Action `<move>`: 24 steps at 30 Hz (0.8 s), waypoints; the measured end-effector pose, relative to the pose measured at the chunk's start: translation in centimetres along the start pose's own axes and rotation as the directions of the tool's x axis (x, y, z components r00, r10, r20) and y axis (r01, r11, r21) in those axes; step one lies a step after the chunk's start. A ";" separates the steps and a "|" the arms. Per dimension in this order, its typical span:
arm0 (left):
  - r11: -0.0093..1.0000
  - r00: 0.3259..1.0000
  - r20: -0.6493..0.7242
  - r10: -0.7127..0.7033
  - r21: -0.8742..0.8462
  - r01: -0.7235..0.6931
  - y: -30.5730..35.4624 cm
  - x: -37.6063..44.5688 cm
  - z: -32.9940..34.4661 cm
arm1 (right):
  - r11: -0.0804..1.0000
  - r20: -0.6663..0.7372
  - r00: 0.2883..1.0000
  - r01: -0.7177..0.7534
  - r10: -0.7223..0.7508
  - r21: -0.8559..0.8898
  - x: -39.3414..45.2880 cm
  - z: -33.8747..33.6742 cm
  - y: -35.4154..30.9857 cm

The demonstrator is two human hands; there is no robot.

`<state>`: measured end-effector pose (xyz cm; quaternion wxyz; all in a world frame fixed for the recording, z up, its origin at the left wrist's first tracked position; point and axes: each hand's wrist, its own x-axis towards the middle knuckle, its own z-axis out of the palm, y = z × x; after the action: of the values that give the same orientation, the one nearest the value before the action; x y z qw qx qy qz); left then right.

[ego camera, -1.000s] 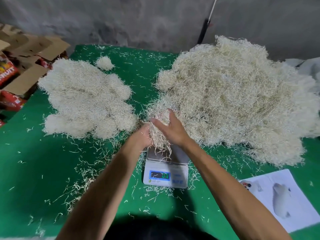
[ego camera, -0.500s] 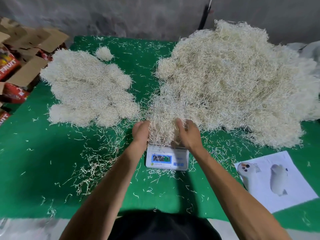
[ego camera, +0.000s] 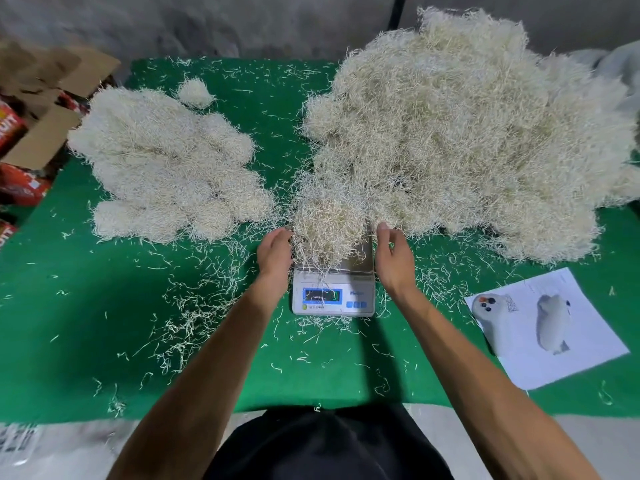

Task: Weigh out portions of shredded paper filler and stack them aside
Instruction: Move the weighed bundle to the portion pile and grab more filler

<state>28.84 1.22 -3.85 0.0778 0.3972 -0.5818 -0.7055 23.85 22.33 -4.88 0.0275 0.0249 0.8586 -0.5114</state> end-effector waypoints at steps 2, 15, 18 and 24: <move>1.000 1.000 0.001 -0.003 -0.012 0.003 0.0 0.0 -0.2 | 1.000 -0.008 1.000 0.003 -0.003 0.003 -0.2 0.0 0.0; 0.951 0.968 0.139 0.208 0.204 -0.234 0.6 0.7 0.3 | 0.996 0.065 0.995 0.084 -0.081 -0.036 0.8 1.4 -1.0; 0.587 0.823 0.483 0.298 0.588 -0.557 1.3 0.9 1.6 | 0.977 0.111 0.984 0.154 -0.139 -0.146 1.2 2.3 -1.3; -0.048 0.664 0.732 0.155 0.676 -0.735 4.5 2.7 5.6 | 0.959 0.175 0.984 0.082 -0.034 -0.272 2.3 3.3 -2.6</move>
<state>21.82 2.52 -1.08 -0.0942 -0.0505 -0.9826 -0.1520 21.46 18.23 -4.39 0.0880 -0.0478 0.9168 -0.3865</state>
